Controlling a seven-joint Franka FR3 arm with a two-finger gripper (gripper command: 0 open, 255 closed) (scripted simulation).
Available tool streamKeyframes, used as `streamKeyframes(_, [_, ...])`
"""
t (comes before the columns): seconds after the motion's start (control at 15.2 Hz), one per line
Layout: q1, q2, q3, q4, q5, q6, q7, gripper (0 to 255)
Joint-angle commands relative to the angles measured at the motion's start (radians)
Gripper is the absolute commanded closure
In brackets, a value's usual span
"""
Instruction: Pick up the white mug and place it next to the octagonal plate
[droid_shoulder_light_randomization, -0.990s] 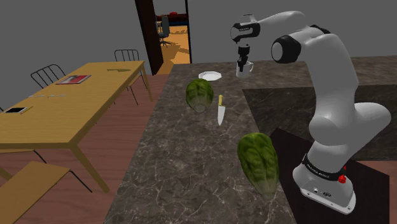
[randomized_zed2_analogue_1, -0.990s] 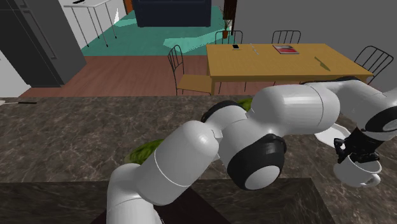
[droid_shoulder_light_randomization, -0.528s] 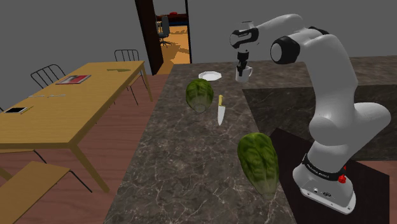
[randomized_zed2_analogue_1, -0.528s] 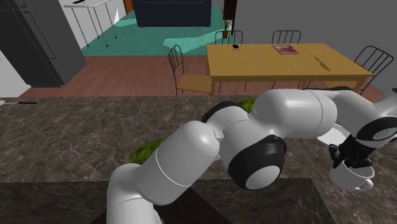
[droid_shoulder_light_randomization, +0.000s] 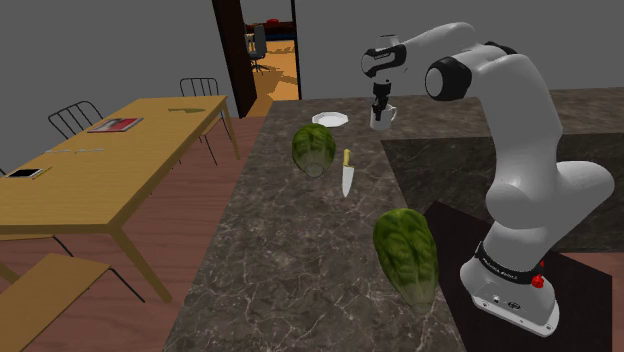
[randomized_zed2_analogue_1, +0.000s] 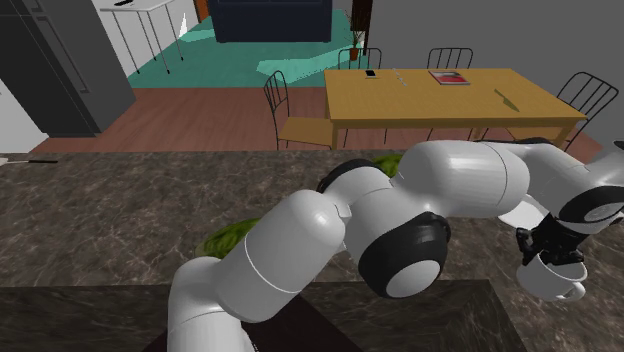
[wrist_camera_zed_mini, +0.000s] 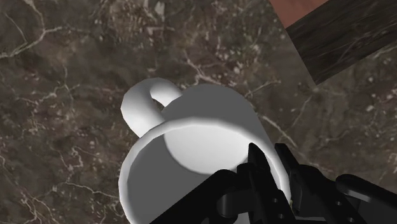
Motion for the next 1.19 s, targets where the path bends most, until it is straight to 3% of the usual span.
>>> streamKeyframes(0.0, [0.000,0.000,0.000,0.000,0.000,0.000,0.000,0])
streamKeyframes(0.33, [0.000,0.000,0.000,0.000,0.000,0.000,0.000,0])
streamKeyframes(0.59, [-0.005,-0.010,-0.002,0.112,-0.003,-0.121,0.004,0])
streamKeyframes(1.12, [-0.005,-0.010,-0.002,0.112,-0.003,-0.121,0.004,0])
